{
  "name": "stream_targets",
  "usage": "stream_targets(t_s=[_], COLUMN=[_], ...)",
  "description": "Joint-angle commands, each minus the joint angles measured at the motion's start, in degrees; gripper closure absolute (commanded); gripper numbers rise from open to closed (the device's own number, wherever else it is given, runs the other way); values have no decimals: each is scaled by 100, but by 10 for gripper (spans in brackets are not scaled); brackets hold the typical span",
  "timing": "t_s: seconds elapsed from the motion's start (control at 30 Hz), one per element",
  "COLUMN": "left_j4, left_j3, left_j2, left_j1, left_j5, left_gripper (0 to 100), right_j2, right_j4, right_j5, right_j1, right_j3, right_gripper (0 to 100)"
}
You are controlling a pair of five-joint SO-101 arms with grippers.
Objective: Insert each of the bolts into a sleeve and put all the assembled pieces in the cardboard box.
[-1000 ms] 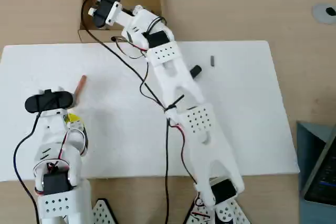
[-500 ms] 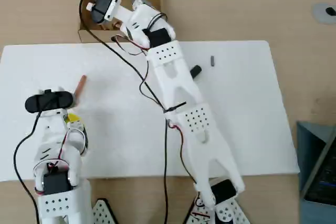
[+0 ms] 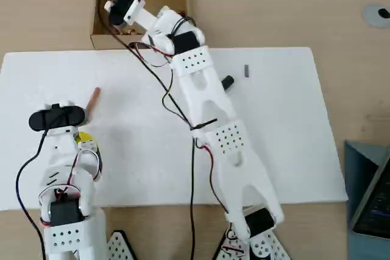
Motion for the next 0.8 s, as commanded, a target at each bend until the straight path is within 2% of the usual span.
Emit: stream_targets(t_s=[0.0, 0.5, 0.77], left_j4=[26, 26, 35], left_j3=[70, 70, 70], left_j2=[-40, -40, -40], left_j1=[-26, -26, -26], left_j5=[-9, -9, -9], left_gripper=[996, 996, 996], right_j2=[-813, -2246, -2747], right_j4=[475, 2822, 4299], right_j5=[-475, -1758, -2831], right_j1=[207, 479, 567], right_j3=[-382, -382, -321], right_gripper=[988, 990, 990])
